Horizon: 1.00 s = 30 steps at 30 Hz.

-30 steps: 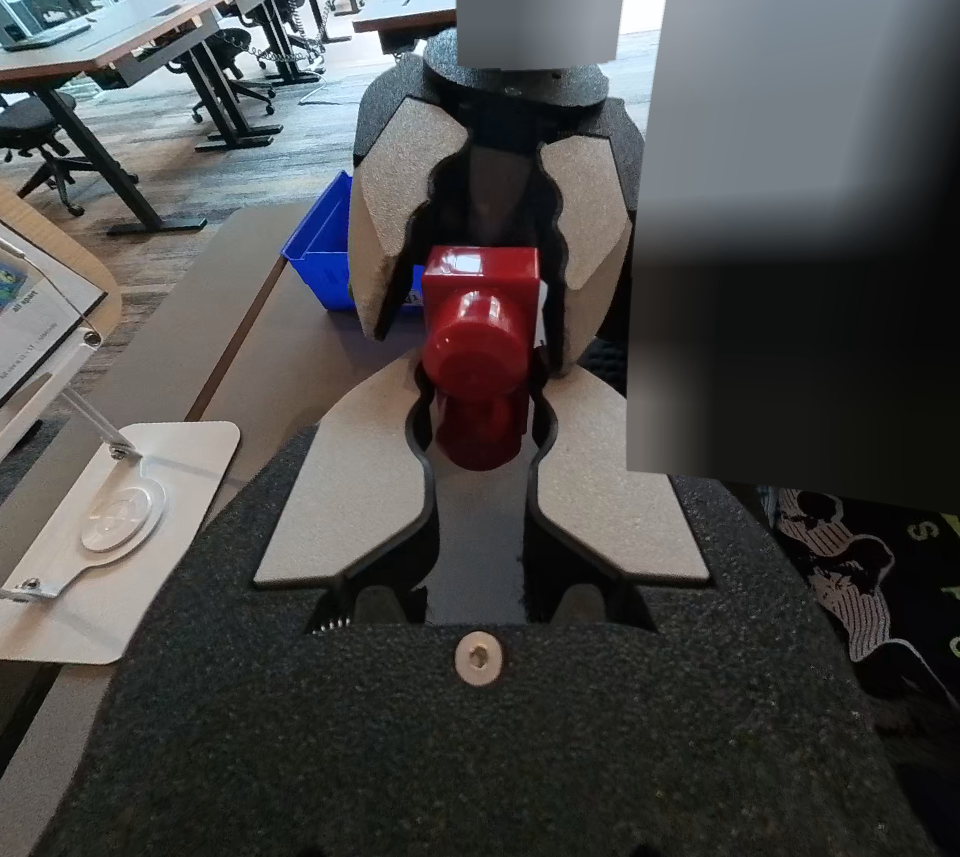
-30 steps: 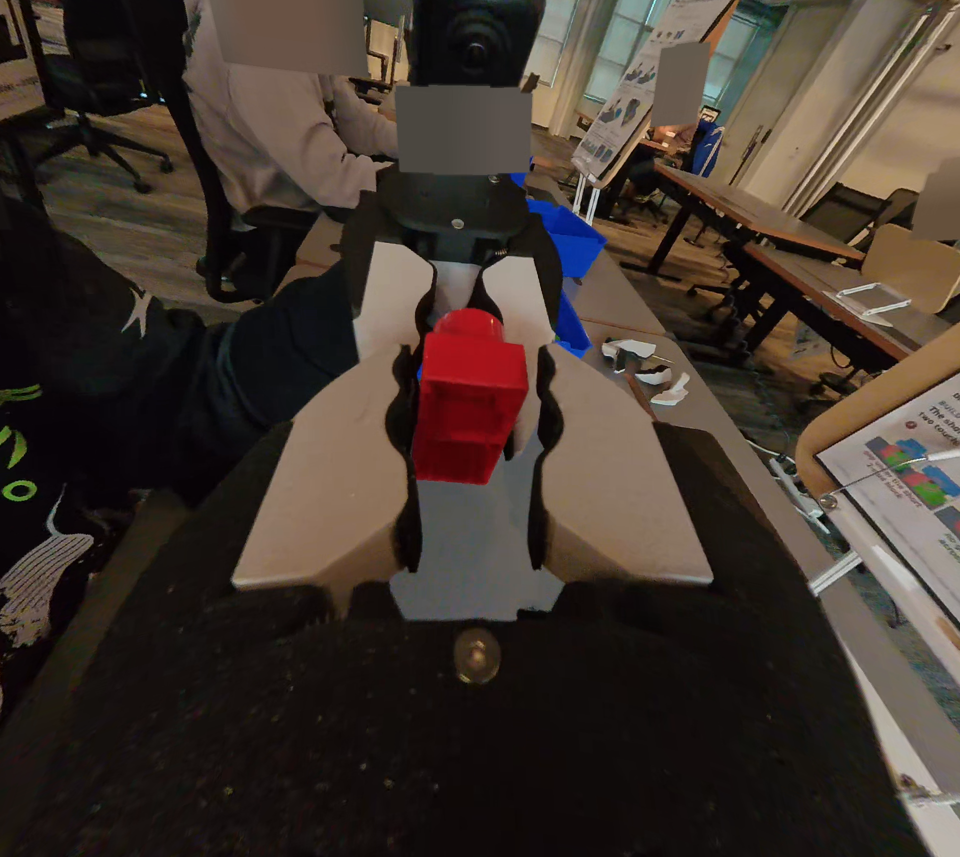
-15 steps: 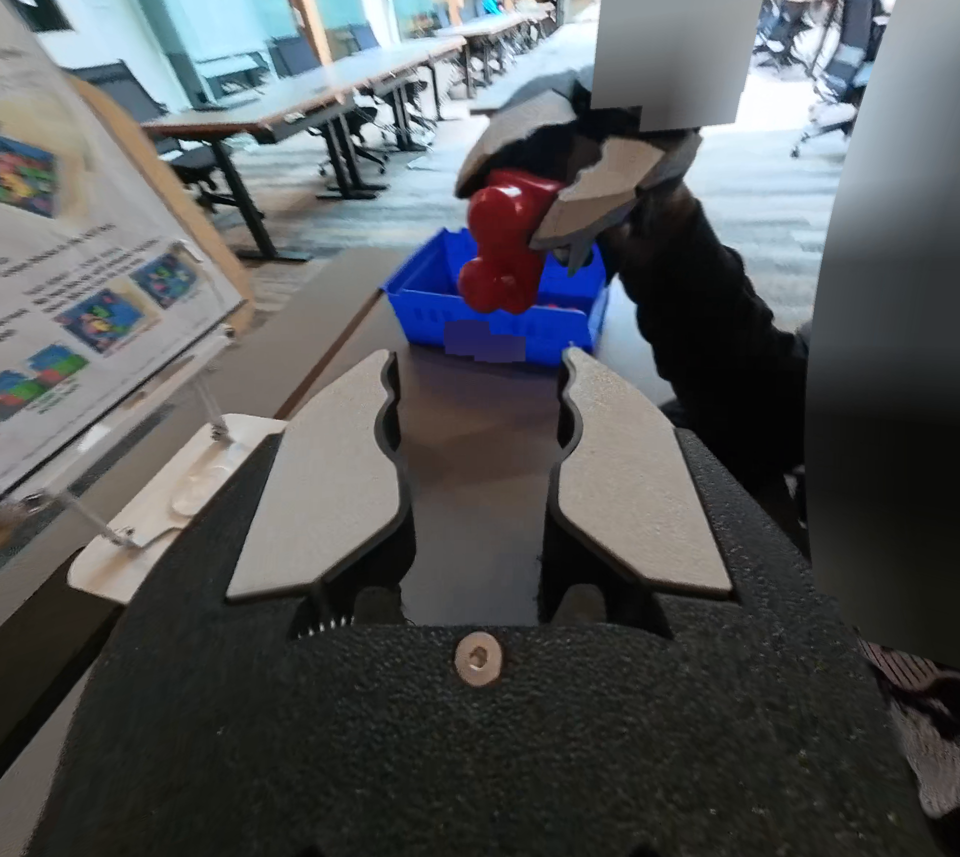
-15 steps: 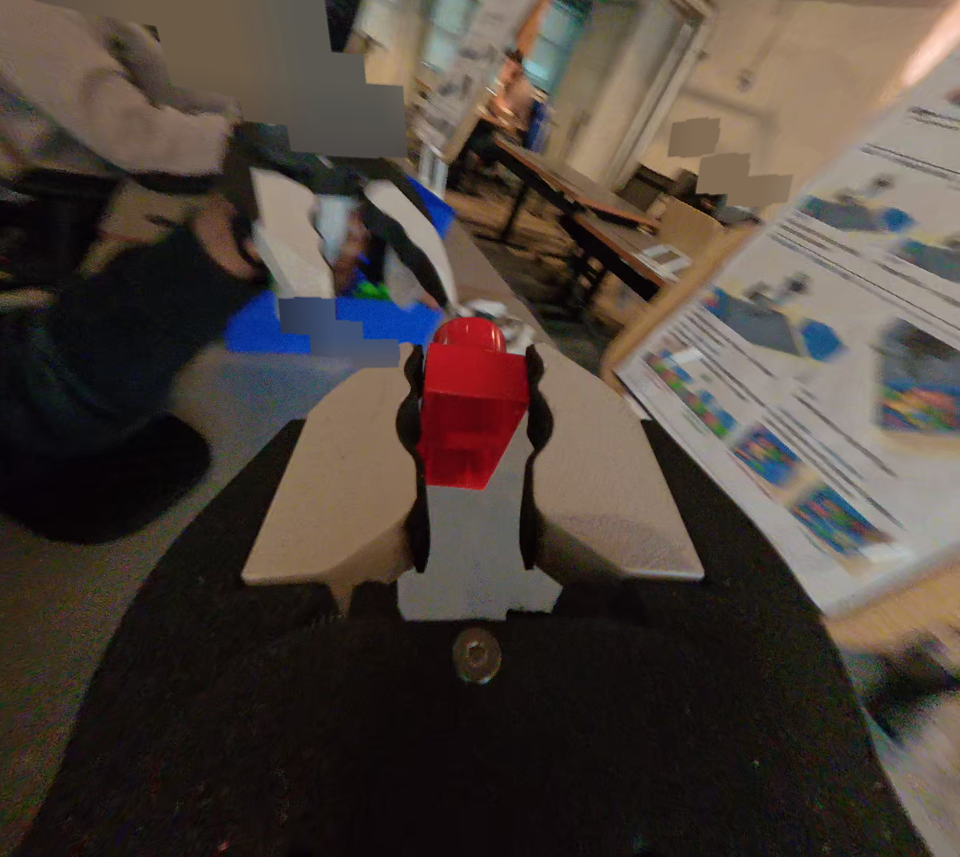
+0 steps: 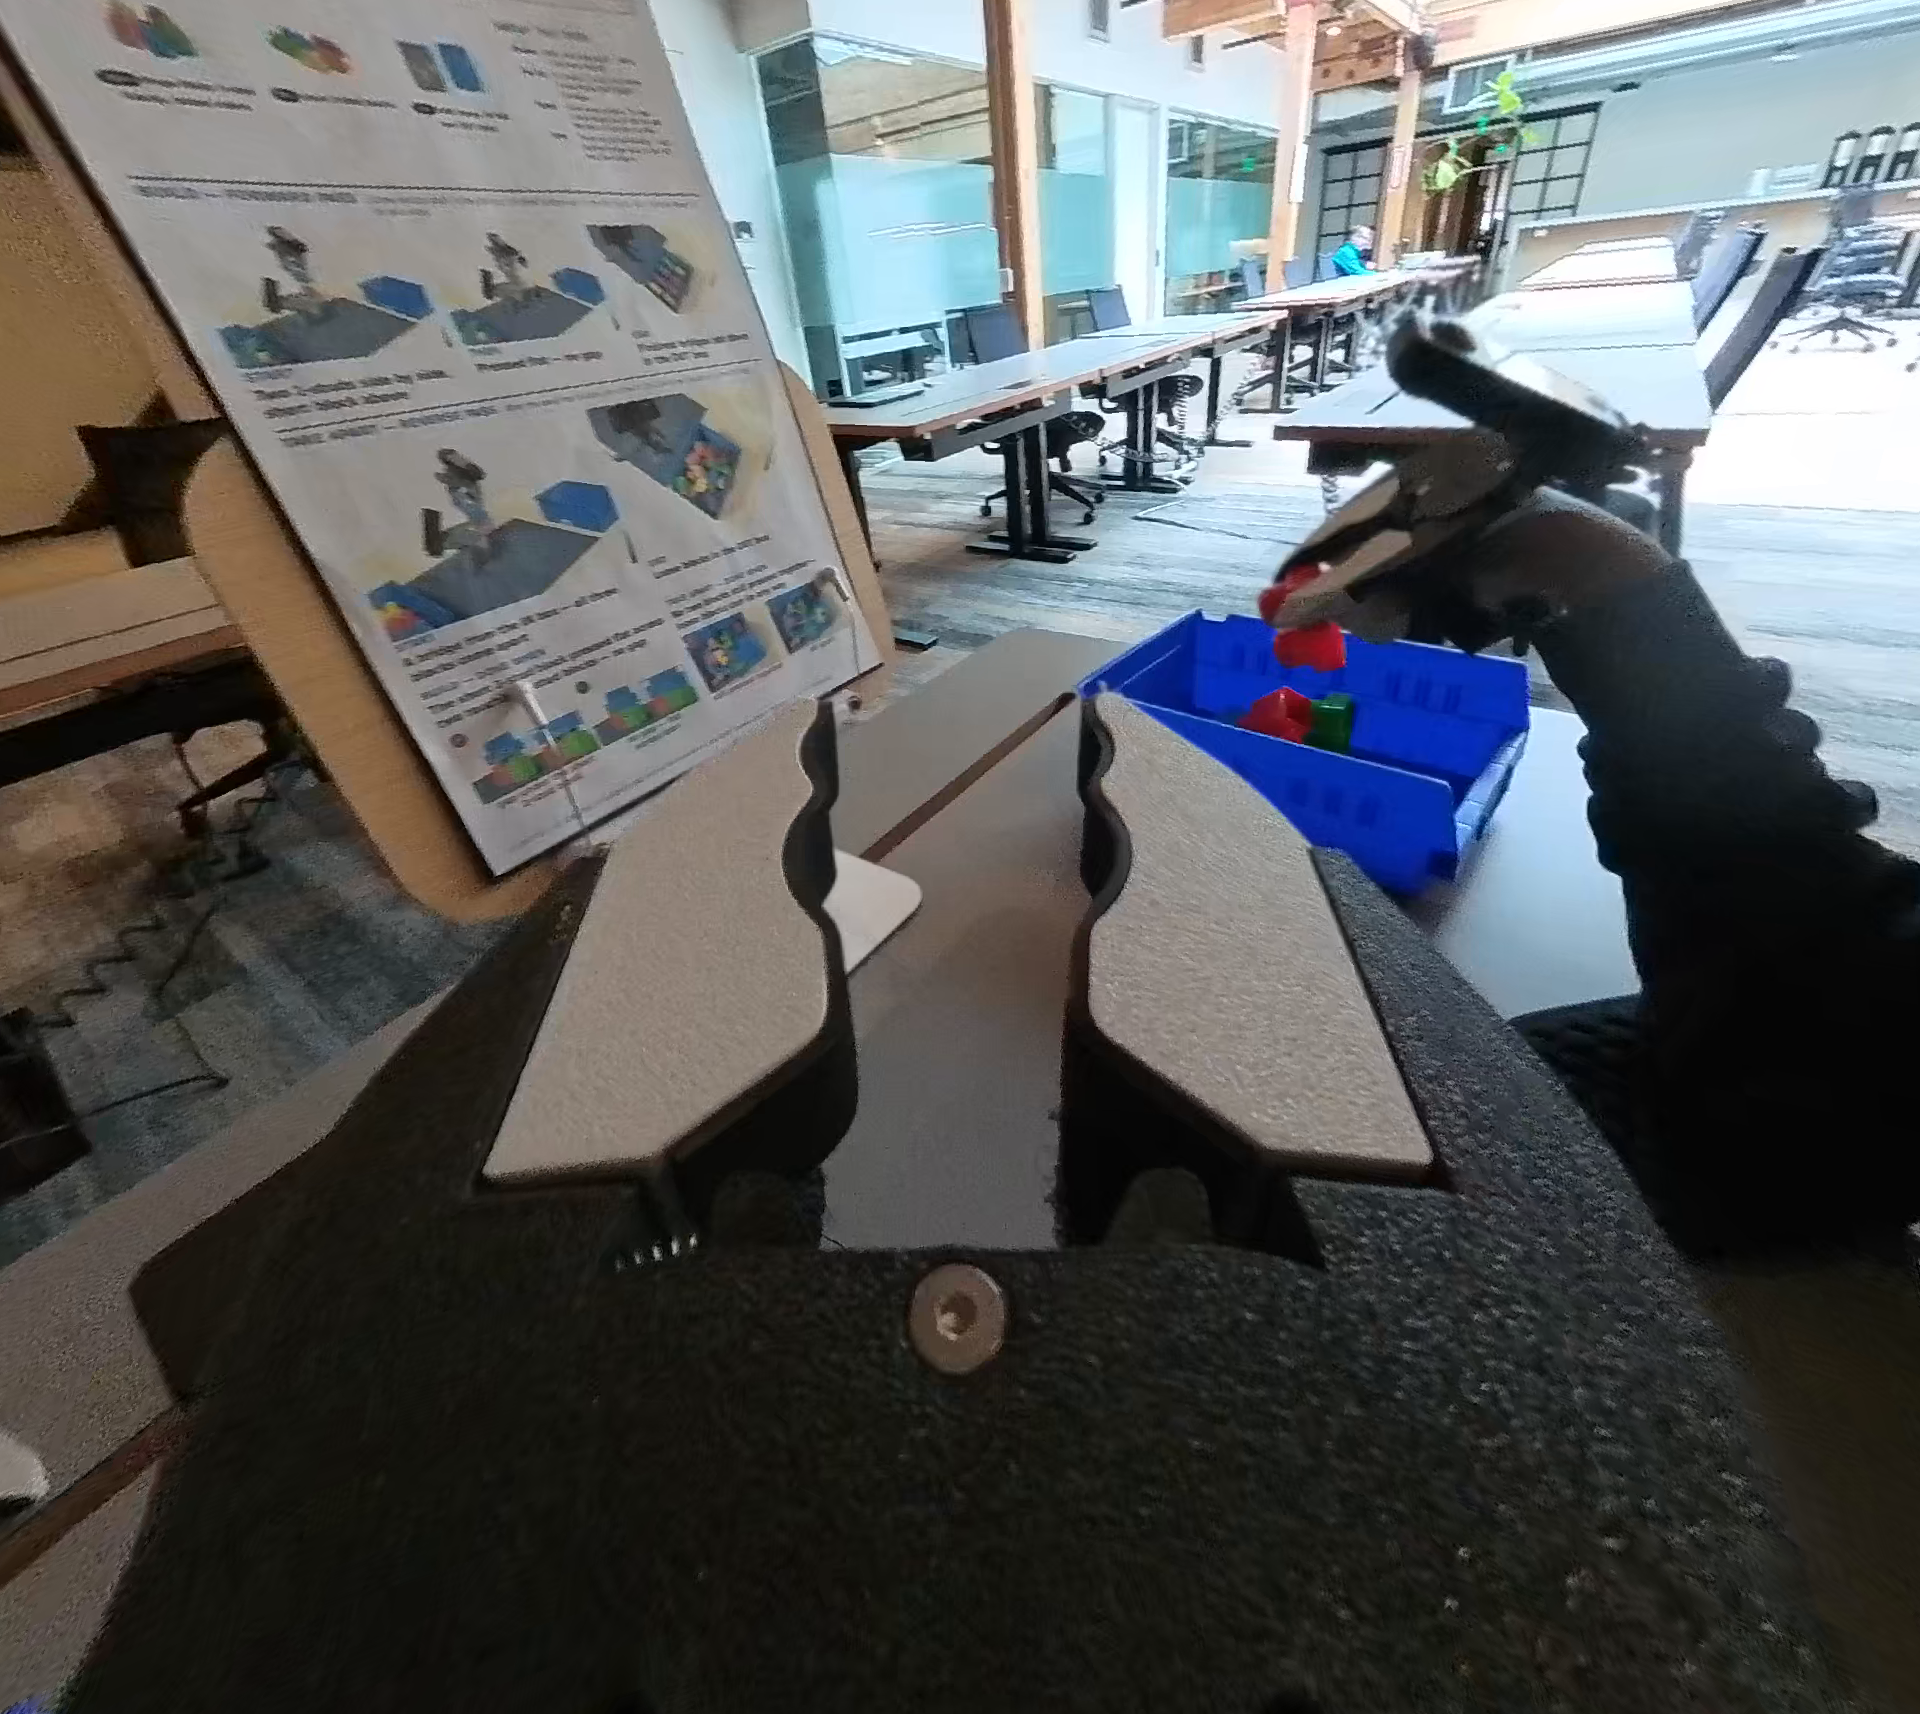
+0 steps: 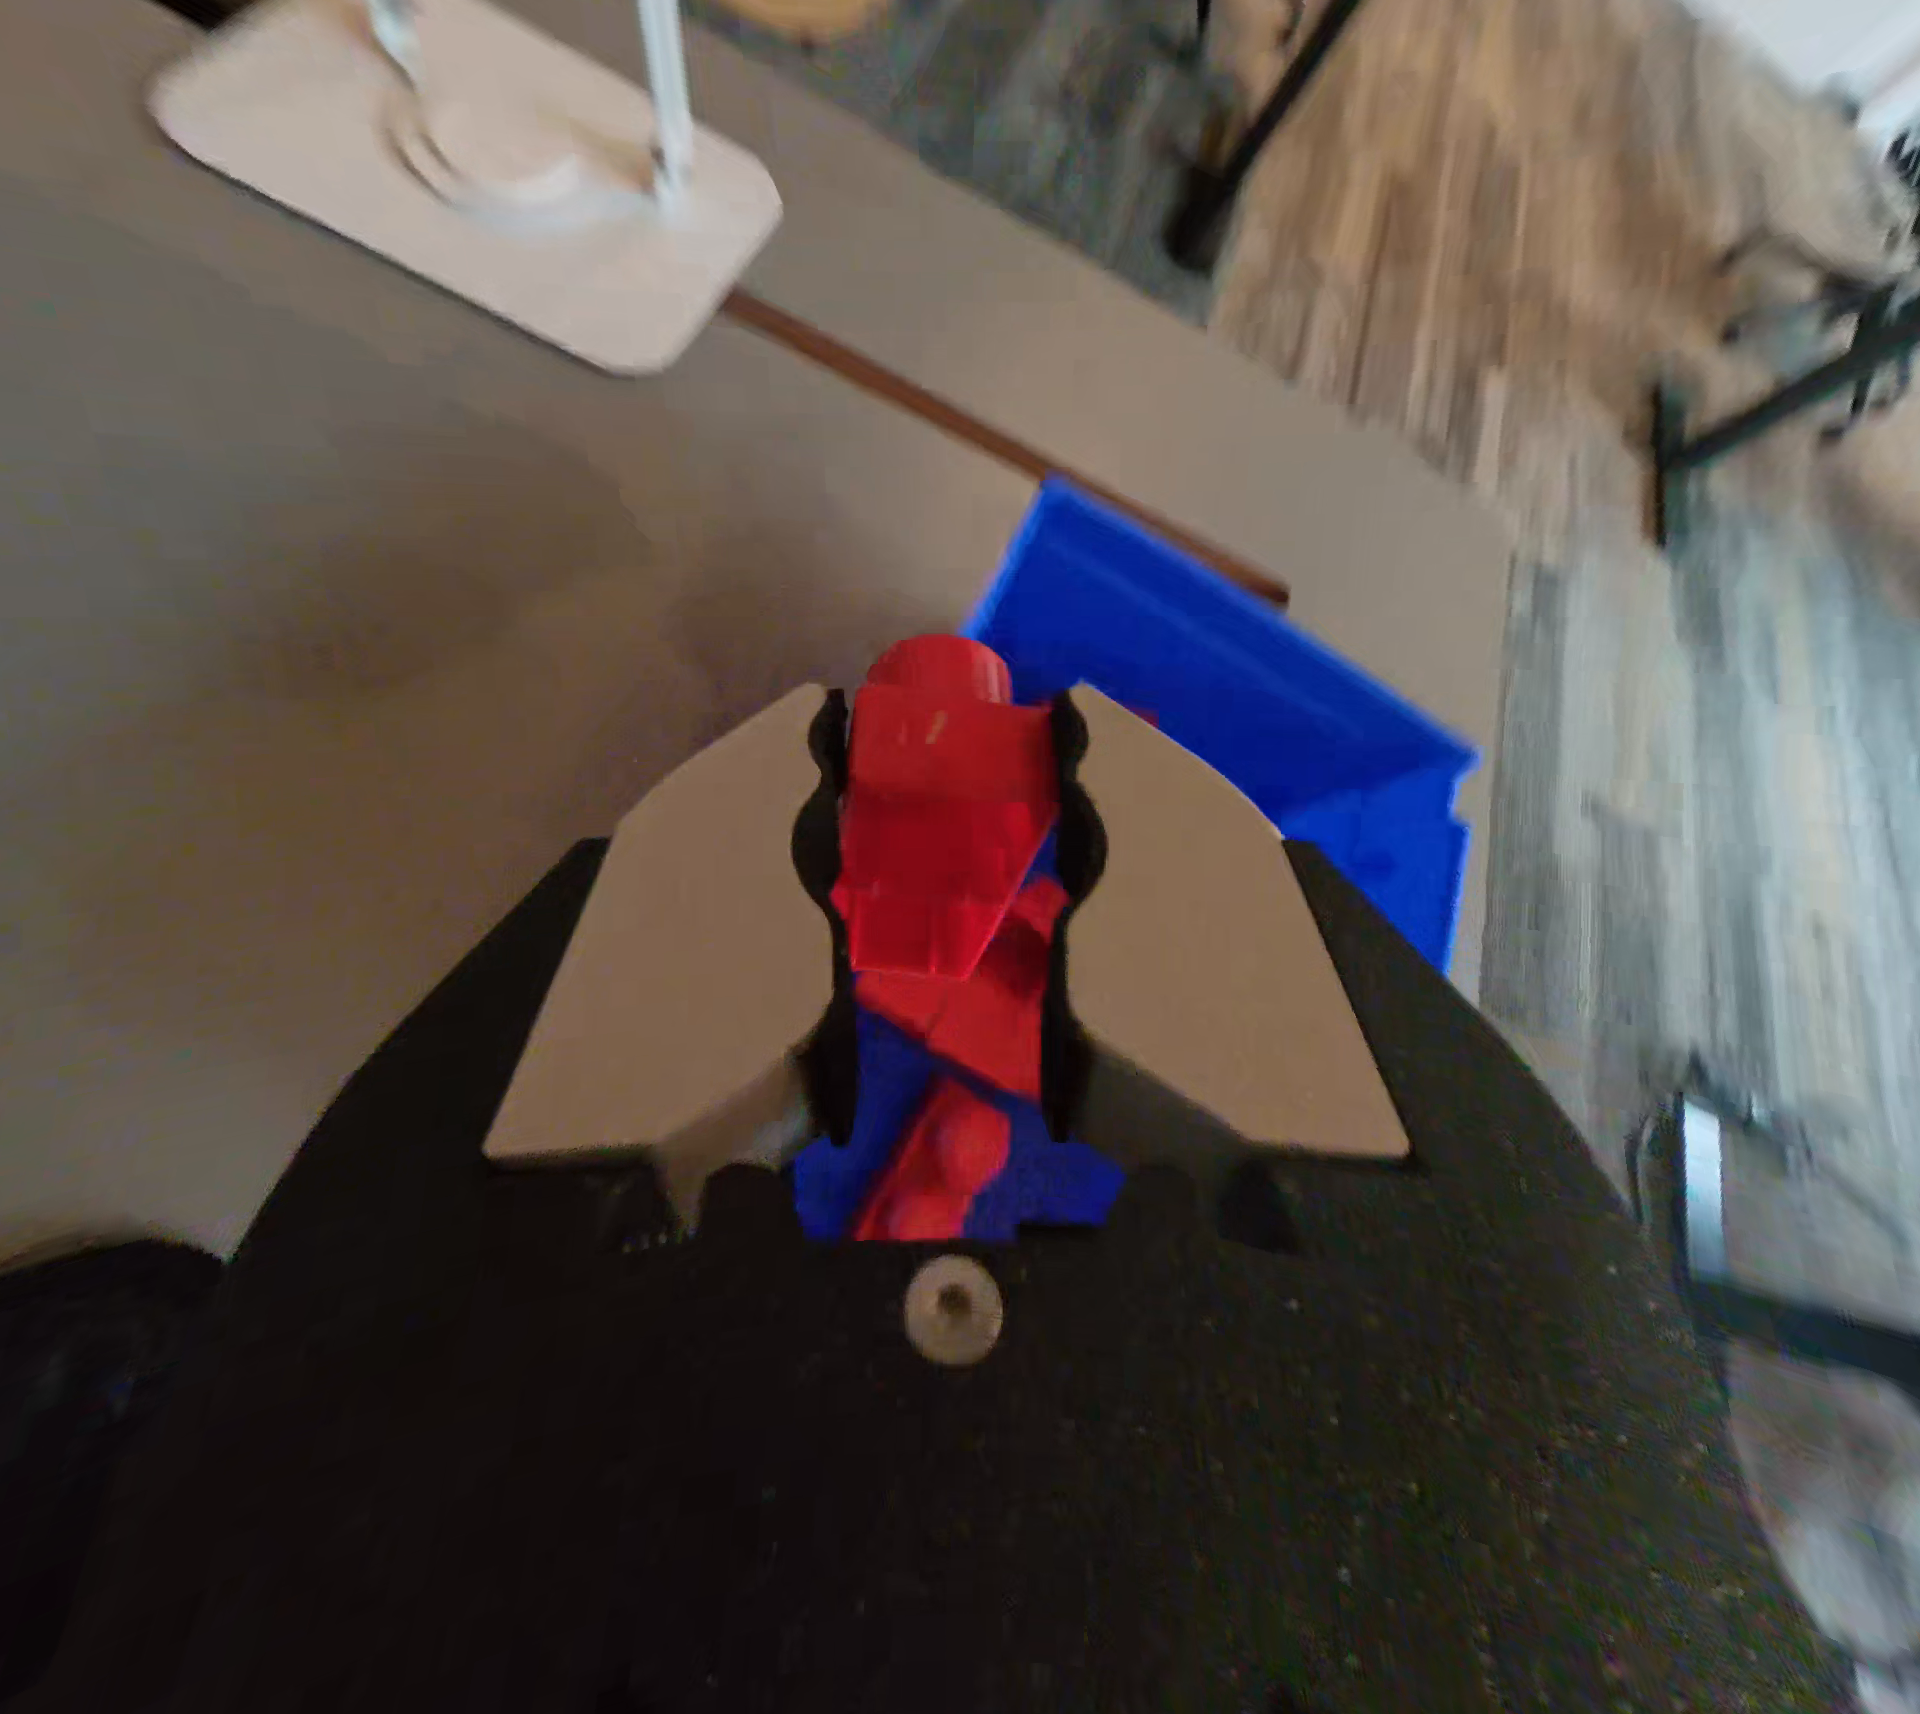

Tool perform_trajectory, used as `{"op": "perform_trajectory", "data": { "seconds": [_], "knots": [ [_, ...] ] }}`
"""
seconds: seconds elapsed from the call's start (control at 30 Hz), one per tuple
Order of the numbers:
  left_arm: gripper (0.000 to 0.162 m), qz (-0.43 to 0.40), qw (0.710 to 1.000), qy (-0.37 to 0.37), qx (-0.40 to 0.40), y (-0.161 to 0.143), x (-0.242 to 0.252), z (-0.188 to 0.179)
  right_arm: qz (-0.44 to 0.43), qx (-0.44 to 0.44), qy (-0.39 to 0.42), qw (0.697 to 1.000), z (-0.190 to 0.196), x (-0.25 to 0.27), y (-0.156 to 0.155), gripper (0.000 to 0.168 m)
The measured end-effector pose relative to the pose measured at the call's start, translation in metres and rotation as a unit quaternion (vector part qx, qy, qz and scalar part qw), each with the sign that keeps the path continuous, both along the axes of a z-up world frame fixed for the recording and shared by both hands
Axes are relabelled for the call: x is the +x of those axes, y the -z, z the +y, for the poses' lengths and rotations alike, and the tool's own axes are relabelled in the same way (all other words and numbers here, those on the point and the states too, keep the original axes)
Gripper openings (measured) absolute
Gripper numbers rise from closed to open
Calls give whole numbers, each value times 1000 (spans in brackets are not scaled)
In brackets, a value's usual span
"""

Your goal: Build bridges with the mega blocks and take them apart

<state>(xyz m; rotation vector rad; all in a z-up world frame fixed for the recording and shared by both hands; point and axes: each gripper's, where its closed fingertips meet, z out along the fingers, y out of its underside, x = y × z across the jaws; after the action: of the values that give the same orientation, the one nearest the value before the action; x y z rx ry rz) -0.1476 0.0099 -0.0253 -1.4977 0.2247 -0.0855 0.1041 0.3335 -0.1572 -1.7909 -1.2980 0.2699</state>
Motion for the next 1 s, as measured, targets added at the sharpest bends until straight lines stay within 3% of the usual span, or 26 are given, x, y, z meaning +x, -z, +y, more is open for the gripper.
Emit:
{"op": "perform_trajectory", "data": {
  "seconds": [0.17,0.4,0.7,0.83,1.0],
  "knots": [
    [42,4,999,-34,0,-1,-14,-7,-79,-76,60,992,24,33,50,37],
    [42,19,997,-79,-15,4,-30,-12,-97,-142,70,983,32,54,84,38],
    [41,30,993,-104,-48,15,-43,-22,-94,-187,78,975,38,60,106,39],
    [41,38,988,-133,-72,22,-54,-28,-111,-195,99,969,42,69,114,49],
    [41,56,955,-251,-149,45,-97,-62,-73,-145,109,981,48,68,87,54]
  ]
}}
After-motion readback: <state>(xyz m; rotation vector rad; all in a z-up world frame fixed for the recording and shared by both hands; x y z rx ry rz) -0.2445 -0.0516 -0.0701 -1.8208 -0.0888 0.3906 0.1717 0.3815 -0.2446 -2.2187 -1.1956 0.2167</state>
